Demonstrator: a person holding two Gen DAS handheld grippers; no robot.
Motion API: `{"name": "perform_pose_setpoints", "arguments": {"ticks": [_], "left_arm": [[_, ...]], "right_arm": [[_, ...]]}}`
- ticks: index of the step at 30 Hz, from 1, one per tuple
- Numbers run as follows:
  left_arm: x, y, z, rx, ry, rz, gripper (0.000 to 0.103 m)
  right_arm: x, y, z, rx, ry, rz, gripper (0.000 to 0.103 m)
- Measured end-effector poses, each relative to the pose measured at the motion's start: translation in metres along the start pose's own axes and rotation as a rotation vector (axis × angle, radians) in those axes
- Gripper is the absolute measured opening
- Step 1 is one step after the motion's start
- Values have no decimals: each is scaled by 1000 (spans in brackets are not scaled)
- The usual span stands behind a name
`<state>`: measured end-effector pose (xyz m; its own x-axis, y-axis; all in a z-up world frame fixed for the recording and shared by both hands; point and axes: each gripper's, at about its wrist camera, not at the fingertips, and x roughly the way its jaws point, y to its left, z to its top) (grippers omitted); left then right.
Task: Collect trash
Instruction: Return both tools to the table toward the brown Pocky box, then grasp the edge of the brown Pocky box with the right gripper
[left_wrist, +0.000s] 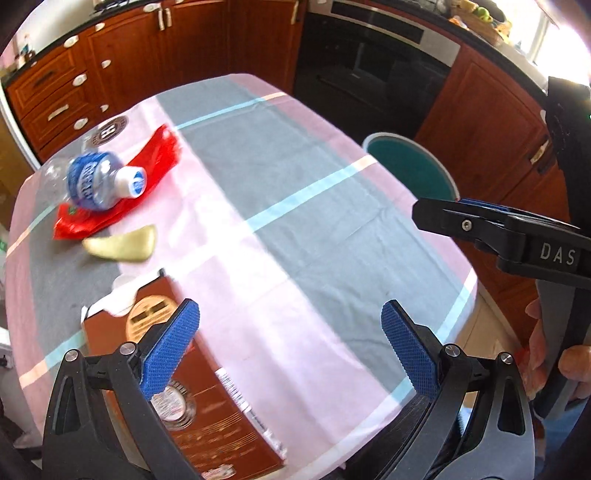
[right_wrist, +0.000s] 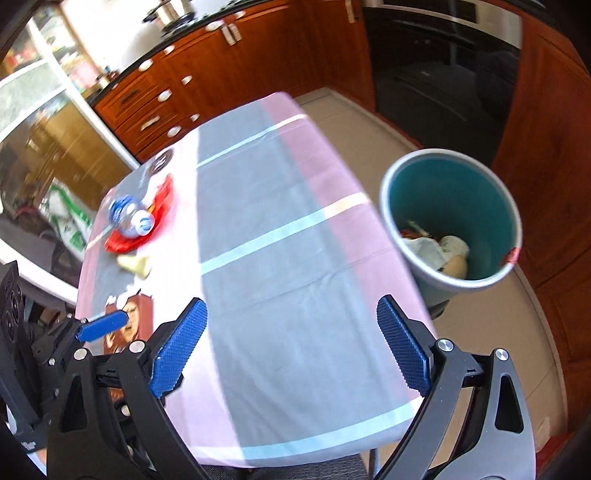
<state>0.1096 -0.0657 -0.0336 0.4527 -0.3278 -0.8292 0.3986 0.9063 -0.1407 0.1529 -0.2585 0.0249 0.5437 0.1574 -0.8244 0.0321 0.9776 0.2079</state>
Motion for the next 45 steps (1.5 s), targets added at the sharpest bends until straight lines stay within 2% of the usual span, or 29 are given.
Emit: {"name": "perform_pose_setpoints", "arguments": {"ticks": [7,14,19,25,29,32,34,35,37,40,45], "left_arm": [[-20,74,-51,-91,19,92,99],[-37,120,-84,-119,31,169,99],[-37,131,-93,-109,41,169,99],[-26,133,-99,-63,40,214,99],[-27,145,-104,-89,17,188,100],[-16,153,-113,-75,56,265,96],[-14,160,-119,-107,61,228,95],[-16,163,-119,-115,60,226,89],[-30,172,-118,-144,11,245,87],[-45,184,-112,-207,-18,143,87],[-41,153,-100,-124,-15,47,87]], "right_arm": [[26,67,-32,-137,102,45,89],[53,116,-58,-241,205,81,89],[63,139,-67,-285,245,85,89],[69,152,-72,-309,265,75,89],[71,156,-73,-313,272,68,89],[74,161,-73,-311,284,71,89],[76,164,-74,-314,290,80,89],[78,168,-75,-317,294,82,89],[81,170,-74,-316,299,81,89],[83,171,-72,-298,303,101,89],[88,171,-68,-272,304,107,89]]}}
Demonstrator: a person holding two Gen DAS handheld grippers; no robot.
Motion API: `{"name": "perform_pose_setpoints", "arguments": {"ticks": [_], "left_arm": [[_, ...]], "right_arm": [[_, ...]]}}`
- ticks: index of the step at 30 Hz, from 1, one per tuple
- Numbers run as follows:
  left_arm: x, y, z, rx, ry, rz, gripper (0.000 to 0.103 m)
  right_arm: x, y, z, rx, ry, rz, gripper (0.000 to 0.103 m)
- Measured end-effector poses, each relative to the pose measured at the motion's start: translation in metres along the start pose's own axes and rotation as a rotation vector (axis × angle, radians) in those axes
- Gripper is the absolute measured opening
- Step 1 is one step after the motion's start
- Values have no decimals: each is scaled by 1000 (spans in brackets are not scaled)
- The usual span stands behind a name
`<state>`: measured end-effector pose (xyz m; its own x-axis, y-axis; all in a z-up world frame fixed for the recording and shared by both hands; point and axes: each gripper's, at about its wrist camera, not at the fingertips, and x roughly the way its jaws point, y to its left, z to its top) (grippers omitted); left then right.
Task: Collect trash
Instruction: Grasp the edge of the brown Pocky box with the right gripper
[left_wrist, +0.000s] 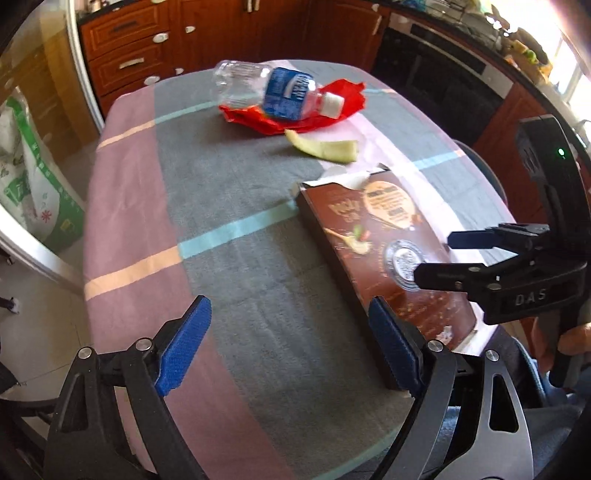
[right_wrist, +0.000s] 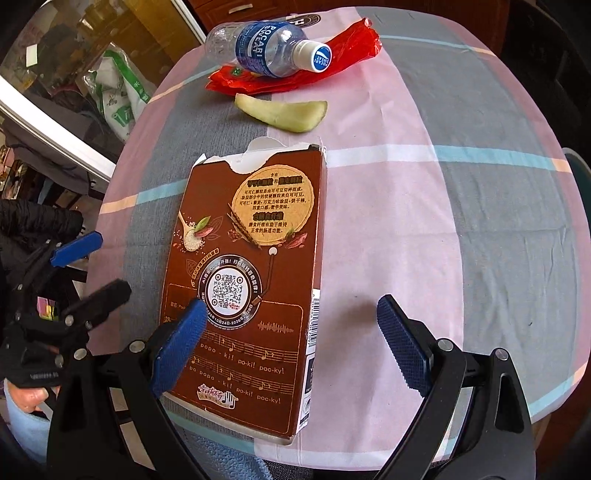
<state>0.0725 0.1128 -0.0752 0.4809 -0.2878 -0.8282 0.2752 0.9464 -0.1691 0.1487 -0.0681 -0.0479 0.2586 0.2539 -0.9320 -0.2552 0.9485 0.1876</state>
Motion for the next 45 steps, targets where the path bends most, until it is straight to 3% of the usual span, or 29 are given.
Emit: {"name": "perform_pose_setpoints", "arguments": {"ticks": [3,5,8,22,25,27,30,31,32,38,42,45], "left_arm": [[8,-20,1,51,14,-19,77],[15,-24,0,79,23,-11,63],[13,-20,-1,84,10,-37,58],[-2,39,-21,-90,-36,-98,58],[-3,45,-22,-111,-12,-110,58],[-4,38,-21,-73,7,-112,57],[2,29,-18,-59,58,-200,58],[3,25,-17,-52,66,-215,62],[6,22,-16,-43,78,-233,72],[13,17,-15,-32,111,-326,95],[17,10,-12,-15,119,-359,99],[20,3,-7,-9,129,-364,99]], "right_arm": [[1,-2,-2,11,5,-1,89],[0,-4,-2,17,6,5,89],[0,-4,-3,25,5,16,89],[5,18,-2,6,12,98,89],[8,31,-1,-30,12,118,89],[13,39,2,-50,19,114,89],[15,40,7,-44,20,118,89],[15,39,8,-36,24,128,89],[15,39,9,-31,31,141,89],[13,33,3,-19,84,207,89],[13,36,-2,-27,102,254,89],[15,38,-2,-18,128,334,82]]}}
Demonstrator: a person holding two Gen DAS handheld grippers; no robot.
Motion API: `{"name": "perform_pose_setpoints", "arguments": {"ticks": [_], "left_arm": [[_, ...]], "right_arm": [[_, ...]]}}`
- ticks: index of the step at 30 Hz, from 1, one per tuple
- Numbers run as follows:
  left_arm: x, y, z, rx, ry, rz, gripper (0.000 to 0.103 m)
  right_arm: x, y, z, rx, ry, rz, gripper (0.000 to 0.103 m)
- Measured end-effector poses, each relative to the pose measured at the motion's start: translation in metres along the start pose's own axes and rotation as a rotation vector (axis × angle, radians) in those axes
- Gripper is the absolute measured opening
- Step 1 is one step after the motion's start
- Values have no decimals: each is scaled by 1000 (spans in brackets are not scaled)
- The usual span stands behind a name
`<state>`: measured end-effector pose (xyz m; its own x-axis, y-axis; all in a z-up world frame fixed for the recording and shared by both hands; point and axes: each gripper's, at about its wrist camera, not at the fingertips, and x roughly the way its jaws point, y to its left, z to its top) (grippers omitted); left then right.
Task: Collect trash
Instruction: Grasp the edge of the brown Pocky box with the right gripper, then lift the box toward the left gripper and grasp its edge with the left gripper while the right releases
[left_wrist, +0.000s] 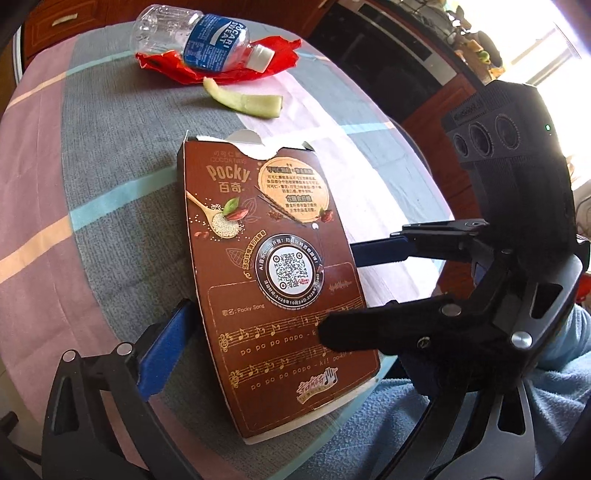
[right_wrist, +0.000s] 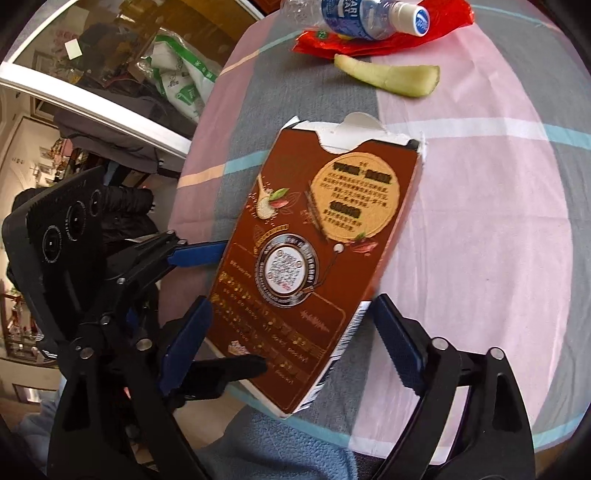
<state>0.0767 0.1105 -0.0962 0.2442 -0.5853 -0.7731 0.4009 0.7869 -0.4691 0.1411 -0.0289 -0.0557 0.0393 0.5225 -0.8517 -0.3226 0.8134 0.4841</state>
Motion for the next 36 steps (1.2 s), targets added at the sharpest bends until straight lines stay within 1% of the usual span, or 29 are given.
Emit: {"name": "perform_pose_setpoints", "arguments": {"ticks": [2,5,7,8,10,12,13,14,15,17,19,23,26,27,28,30,32,33,34,35,36], "left_arm": [[2,-3,2,-3,4,13,99],[5,-3,7,-29,9,17,99],[6,-5,8,-26,18,33,99],[6,-7,9,-30,17,16,100],[6,-10,11,-48,22,-17,100],[8,-16,13,-41,22,-27,100],[9,-20,13,-33,22,-33,100],[11,-25,14,-25,18,-35,100],[13,-29,14,-19,3,-31,100],[16,-36,15,-24,-19,-33,100],[22,-43,15,-18,-24,-32,100],[26,-51,14,2,-61,-24,100],[27,-48,13,-26,-94,6,100],[27,-46,14,-36,-102,4,100],[25,-45,13,-42,-113,-2,100],[20,-42,10,-49,-134,-4,100],[12,-38,5,-57,-173,27,99],[4,-35,2,-68,-206,28,92],[-4,-34,2,-74,-232,6,58],[-11,-35,2,-69,-245,-17,30],[-20,-39,1,-53,-270,-17,30]], "right_arm": [[-1,-3,0,9,-8,1,82],[-9,-9,0,44,-21,55,82],[-21,-5,3,31,-55,90,82],[-28,-2,4,18,-73,100,82],[-40,2,8,-11,-106,78,82],[-50,0,12,-7,-124,92,82],[-55,-1,13,-11,-140,97,80],[-62,-2,14,-16,-163,95,73],[-67,-4,16,-14,-182,94,68],[-78,-15,19,24,-216,106,42],[-83,-28,22,68,-230,118,28],[-88,-45,23,153,-216,178,27],[-92,-34,24,114,-193,181,27],[-94,-29,22,99,-181,183,27],[-94,-22,23,76,-181,163,27],[-96,-13,23,50,-168,150,27],[-97,0,22,14,-154,137,27],[-95,6,22,-5,-139,138,26],[-93,12,21,-24,-120,137,25],[-87,19,20,-46,-95,120,25],[-82,24,18,-72,-93,79,25]]}}
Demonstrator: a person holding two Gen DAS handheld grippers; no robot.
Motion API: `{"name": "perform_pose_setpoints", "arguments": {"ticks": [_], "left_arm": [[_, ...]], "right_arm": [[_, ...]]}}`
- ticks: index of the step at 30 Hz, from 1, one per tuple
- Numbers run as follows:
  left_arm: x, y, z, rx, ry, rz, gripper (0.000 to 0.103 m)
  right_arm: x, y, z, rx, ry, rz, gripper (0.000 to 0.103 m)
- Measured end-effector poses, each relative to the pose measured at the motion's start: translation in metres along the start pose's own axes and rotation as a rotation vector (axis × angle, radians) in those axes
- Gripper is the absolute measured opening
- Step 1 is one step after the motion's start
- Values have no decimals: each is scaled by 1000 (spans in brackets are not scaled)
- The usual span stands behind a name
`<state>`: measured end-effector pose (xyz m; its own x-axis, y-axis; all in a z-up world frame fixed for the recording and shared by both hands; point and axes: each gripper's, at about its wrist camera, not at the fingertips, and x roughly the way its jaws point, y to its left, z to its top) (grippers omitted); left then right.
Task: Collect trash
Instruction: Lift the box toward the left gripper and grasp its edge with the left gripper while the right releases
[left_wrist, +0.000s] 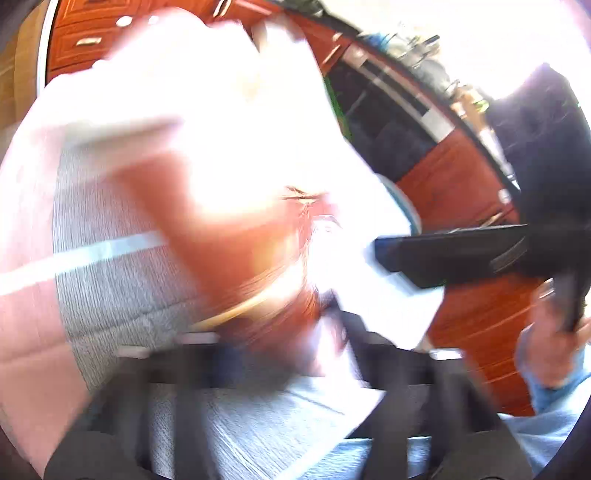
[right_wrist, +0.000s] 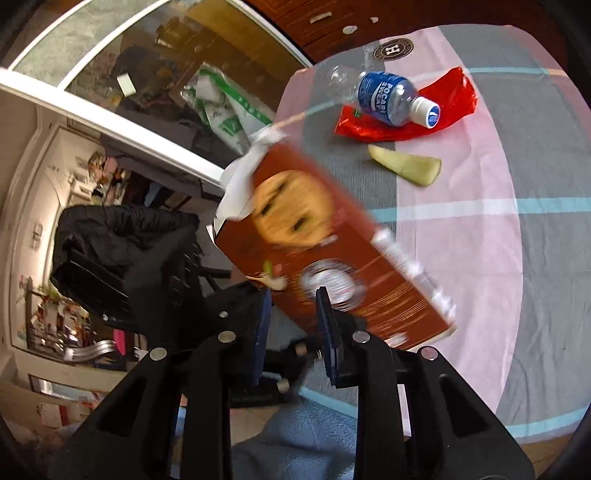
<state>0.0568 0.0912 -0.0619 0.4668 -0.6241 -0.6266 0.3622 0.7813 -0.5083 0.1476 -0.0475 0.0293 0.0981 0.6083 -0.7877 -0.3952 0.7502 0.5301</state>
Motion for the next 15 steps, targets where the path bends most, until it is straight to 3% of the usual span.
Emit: {"name": "perform_pose_setpoints", "arguments": {"ticks": [2,5,10,15], "left_arm": [[-12,-11,0,64,-21,56,28],[-14,-9,0,52,11,13,27],[-12,-19,9,52,-3,-7,27],[0,-43,13,134,6,16,27]], "right_arm": [[10,1,-2,-15,1,-48,25],[4,-12,2,45,-41,-32,25],[-9,-40,1,116,-87,-102,25],[-22,-89,-2,220,-153,-205,34]]}}
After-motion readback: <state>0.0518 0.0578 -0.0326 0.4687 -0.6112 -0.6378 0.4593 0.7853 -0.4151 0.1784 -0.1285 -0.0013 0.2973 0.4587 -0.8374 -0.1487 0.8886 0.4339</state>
